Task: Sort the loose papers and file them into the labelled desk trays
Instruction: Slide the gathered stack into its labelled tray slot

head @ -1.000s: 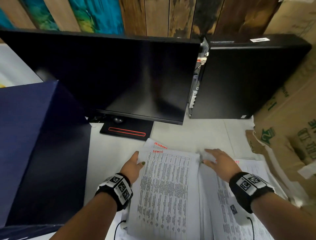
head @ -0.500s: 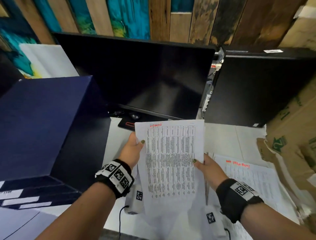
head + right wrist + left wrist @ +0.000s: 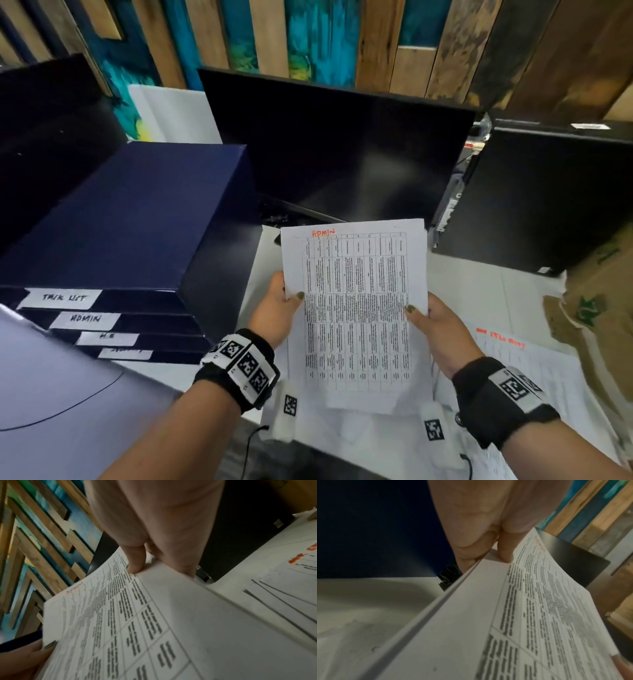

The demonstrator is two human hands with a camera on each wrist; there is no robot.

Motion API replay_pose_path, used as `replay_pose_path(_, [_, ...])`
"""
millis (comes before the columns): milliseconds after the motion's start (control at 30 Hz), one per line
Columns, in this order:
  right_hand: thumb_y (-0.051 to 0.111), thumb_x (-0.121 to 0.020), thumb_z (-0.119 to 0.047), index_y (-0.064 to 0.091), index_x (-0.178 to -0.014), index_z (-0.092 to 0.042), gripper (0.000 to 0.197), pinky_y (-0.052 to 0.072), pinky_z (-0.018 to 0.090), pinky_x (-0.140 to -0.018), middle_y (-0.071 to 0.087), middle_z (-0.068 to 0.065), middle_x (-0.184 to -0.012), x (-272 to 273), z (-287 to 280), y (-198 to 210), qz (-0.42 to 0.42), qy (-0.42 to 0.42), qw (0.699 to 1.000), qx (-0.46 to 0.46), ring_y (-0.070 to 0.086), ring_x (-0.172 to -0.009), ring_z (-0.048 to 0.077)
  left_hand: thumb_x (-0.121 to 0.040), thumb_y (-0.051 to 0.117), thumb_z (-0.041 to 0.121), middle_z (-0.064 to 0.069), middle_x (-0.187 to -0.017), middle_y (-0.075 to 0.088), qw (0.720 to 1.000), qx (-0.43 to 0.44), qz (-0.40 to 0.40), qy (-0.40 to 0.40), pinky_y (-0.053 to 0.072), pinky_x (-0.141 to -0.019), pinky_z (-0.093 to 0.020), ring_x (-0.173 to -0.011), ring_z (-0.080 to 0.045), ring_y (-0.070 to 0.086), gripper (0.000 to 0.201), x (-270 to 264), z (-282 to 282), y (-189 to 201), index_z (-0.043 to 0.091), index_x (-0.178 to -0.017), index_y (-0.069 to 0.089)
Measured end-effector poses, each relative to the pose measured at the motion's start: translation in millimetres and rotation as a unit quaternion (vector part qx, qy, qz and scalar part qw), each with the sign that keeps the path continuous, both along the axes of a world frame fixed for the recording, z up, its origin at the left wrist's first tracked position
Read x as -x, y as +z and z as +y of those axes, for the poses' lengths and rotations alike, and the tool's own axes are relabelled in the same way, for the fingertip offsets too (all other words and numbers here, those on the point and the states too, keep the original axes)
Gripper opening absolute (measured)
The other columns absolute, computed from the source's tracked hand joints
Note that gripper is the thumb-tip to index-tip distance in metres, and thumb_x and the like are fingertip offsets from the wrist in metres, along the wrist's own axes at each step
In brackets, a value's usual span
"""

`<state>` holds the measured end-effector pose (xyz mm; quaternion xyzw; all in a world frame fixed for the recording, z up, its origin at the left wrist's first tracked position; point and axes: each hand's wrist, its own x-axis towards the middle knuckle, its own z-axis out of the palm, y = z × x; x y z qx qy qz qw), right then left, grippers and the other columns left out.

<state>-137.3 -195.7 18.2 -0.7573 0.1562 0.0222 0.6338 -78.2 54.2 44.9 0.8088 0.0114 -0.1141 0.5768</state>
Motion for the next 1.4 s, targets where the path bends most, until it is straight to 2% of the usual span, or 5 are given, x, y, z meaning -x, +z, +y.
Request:
replay_pose_path(233, [0.050, -0.095, -0.017, 0.052, -0.131, -0.023, 0.036, 0.032, 0.038, -0.111, 0.062, -0.012, -0.125, 11.9, 27.4, 18.8, -0.038, 0.029, 0.995, -0.083, 0.051, -0.124, 0.009, -0.095, 0.046, 0.006, 0.010, -0.113, 0.062, 0.998, 0.040, -0.057, -0.003, 0.048, -0.093, -0.029, -0.107, -0.007, 0.058, 0.030, 17.9, 31.9, 13.5, 0.022, -0.120, 0.043])
replay_pose_path(433, [0.076, -0.060, -0.059, 0.055, -0.129, -0.022, 0.081, 0.034, 0.053, -0.108, 0.062, -0.002, -0.128, 29.1, 80.7, 47.6, -0.095, 0.044, 0.985, -0.141, 0.055, -0.122, 0.019, -0.097, 0.043, 0.006, 0.012, -0.119, 0.060, 0.991, 0.062, -0.114, -0.027, 0.045, -0.090, -0.016, -0.109, 0.001, 0.056, 0.030, 39.8, 82.7, 35.5, 0.022, -0.122, 0.045])
replay_pose_path(667, [0.077, -0.055, -0.062, 0.056, -0.127, -0.026, 0.083, 0.036, 0.052, -0.106, 0.063, -0.003, -0.126, 45.6, 186.6, 62.5, -0.110, 0.054, 0.979, -0.161, 0.058, -0.119, 0.019, -0.098, 0.041, 0.010, 0.016, -0.120, 0.061, 0.987, 0.079, -0.138, -0.009, 0.045, -0.099, -0.025, -0.114, 0.003, 0.055, 0.029, 58.8, 185.0, 47.0, 0.025, -0.122, 0.048])
replay_pose_path(1067, [0.052, -0.094, -0.027, 0.046, -0.133, -0.036, 0.040, 0.035, 0.045, -0.110, 0.059, -0.018, -0.127, 66.6, 307.4, -12.1, -0.024, 0.079, 0.996, -0.035, 0.051, -0.123, 0.006, -0.099, 0.039, 0.011, 0.016, -0.102, 0.064, 0.985, 0.121, -0.066, 0.101, 0.041, -0.071, 0.001, -0.091, 0.008, 0.059, 0.023, 84.8, 301.0, -11.4, 0.025, -0.104, 0.056])
replay_pose_path(1400, [0.050, -0.095, -0.027, 0.051, -0.119, -0.035, 0.025, 0.039, 0.029, -0.100, 0.059, -0.022, -0.115, 78.8, 340.2, -39.1, 0.065, 0.091, 0.993, 0.029, 0.053, -0.116, 0.006, -0.099, 0.041, 0.017, 0.003, -0.110, 0.064, 0.990, 0.057, 0.048, 0.121, 0.044, -0.087, -0.024, -0.104, -0.013, 0.058, 0.019, 90.2, 333.4, -61.6, 0.017, -0.110, 0.057])
